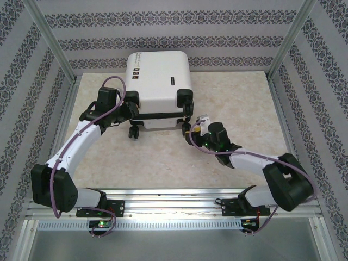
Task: Pack the luggage
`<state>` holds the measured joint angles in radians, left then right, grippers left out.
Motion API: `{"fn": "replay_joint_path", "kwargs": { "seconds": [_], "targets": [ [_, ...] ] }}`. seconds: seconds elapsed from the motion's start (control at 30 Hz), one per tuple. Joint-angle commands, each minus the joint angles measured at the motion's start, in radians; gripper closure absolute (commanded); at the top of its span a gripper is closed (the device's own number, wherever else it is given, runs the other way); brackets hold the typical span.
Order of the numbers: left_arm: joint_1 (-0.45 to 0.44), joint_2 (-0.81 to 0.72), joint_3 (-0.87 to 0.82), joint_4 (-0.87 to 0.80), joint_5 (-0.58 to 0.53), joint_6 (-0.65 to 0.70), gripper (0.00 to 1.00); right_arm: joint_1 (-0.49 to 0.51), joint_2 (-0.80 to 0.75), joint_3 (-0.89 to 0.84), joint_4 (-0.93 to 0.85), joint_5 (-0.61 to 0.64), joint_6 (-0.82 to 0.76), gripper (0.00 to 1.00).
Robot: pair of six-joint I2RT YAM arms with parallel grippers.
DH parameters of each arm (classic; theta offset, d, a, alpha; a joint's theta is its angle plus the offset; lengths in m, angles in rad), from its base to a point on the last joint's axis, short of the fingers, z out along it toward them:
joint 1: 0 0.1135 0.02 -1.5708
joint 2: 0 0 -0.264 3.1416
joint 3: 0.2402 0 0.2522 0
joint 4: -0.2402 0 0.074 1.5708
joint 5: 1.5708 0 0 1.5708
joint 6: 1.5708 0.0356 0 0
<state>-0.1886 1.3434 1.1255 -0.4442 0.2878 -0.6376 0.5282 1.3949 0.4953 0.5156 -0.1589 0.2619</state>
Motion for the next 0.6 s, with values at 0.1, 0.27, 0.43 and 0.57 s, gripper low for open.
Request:
{"fn": "replay_joint_path", "kwargs": {
  "seconds": [0.1,0.27,0.43,0.57],
  "targets": [
    [0.020,-0.098,0.054,0.250,0.046,-0.071,0.92,-0.002,0.172,0.095,0.273,-0.018,-0.049,0.45],
    [0.022,-0.105,0.057,0.250,0.045,-0.073,0.92,-0.021,0.265,0.151,0.325,0.005,-0.041,0.45],
    [0.022,-0.104,0.050,0.247,0.044,-0.072,0.92,-0.058,0.303,0.158,0.395,-0.006,-0.004,0.53],
    [0.023,-0.107,0.042,0.243,0.042,-0.068,0.92,-0.078,0.299,0.156,0.407,-0.024,-0.008,0.60]
  ]
}}
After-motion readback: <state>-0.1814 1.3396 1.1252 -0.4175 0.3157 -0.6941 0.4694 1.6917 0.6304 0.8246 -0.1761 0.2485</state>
